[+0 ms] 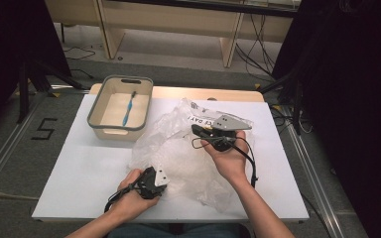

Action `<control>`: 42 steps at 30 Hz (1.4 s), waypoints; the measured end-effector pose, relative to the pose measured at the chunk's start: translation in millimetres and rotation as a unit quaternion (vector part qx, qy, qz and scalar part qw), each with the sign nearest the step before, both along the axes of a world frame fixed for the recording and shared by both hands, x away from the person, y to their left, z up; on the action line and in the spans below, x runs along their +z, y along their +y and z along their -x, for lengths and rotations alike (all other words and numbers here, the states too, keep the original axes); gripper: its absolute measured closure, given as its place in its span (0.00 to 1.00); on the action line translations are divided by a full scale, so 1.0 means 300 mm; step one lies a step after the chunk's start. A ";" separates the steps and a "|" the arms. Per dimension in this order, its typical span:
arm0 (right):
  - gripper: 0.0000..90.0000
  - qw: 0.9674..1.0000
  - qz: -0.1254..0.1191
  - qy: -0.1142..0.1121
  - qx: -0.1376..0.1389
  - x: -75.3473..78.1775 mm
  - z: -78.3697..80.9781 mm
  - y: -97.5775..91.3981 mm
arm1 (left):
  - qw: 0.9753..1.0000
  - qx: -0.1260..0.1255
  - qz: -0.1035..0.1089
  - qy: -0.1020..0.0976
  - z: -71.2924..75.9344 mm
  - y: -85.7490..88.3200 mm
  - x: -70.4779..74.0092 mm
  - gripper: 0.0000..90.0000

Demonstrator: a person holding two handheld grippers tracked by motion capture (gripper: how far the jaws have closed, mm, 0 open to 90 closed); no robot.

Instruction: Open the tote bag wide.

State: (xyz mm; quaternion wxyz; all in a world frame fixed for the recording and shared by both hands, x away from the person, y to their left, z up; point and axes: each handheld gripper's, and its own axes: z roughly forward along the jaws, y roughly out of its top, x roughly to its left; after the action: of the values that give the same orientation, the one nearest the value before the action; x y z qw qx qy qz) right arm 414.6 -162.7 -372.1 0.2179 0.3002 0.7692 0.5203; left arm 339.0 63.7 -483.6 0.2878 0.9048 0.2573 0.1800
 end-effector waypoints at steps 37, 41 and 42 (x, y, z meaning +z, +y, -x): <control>1.00 1.000 -0.001 -0.001 0.003 0.000 0.000 0.016 | 0.993 0.007 0.110 -0.048 0.082 0.064 0.212 0.48; 1.00 1.000 0.000 0.000 0.006 -0.003 0.000 0.020 | 0.992 0.013 0.117 -0.048 0.077 0.081 0.228 0.45; 1.00 1.000 0.001 0.000 0.006 -0.003 0.000 0.021 | 0.992 0.010 0.115 -0.042 0.075 0.086 0.231 0.46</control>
State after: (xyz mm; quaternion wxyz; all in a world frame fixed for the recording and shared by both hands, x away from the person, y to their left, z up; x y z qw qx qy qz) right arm 414.7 -156.5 -373.0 0.2154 0.2953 0.7713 0.5210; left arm 316.6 89.4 -414.3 0.3989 0.8545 0.2732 0.1897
